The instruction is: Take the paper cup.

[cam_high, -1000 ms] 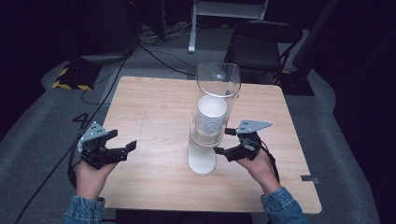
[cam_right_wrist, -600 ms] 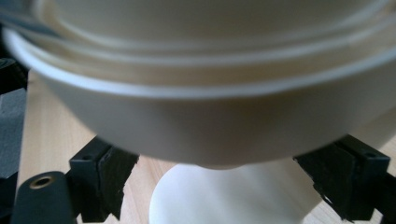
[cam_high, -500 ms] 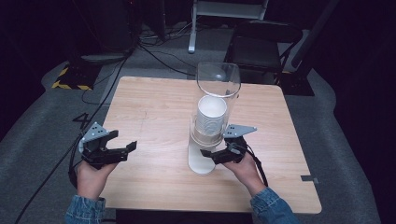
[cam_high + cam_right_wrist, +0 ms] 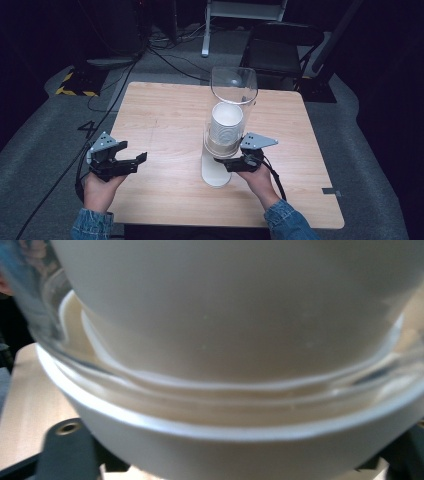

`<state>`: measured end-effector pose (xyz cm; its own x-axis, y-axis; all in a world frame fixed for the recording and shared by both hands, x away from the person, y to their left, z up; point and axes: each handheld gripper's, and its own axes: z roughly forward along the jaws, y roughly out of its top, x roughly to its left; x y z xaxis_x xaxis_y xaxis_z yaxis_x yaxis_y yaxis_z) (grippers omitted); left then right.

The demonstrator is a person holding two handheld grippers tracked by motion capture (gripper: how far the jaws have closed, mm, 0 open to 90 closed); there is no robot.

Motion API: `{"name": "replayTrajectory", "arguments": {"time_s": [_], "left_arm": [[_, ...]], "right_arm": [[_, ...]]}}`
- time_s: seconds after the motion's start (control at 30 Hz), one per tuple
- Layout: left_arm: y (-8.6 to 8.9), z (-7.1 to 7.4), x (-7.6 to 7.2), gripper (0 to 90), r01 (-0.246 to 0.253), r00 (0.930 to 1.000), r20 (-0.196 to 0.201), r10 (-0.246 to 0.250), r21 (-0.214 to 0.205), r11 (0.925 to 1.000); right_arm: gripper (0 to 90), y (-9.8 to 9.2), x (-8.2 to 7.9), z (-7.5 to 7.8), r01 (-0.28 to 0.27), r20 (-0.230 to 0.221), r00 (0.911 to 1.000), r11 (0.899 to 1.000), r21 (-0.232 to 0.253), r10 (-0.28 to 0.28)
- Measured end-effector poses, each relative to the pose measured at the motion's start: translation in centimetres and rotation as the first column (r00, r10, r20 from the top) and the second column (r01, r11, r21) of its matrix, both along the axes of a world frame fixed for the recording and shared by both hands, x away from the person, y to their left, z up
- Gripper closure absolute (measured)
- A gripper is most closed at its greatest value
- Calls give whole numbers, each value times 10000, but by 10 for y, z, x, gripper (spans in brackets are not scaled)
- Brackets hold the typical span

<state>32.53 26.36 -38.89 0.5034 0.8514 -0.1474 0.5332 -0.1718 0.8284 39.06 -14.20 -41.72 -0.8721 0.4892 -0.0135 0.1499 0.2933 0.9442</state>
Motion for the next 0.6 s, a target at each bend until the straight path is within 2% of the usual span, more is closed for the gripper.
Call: {"name": "replayTrajectory", "arguments": {"time_s": [0.17,0.6], "left_arm": [[-1,-1,0,171,17,10000,-34,-17,14,10000],[-2,-2,0,171,79,9999,-110,-78,47,10000]], "right_arm": [[314,1,-2,0,40,239,9997,10000,-23,-39],[329,0,-4,-2,91,247,9997,9999,-61,-89]]}}
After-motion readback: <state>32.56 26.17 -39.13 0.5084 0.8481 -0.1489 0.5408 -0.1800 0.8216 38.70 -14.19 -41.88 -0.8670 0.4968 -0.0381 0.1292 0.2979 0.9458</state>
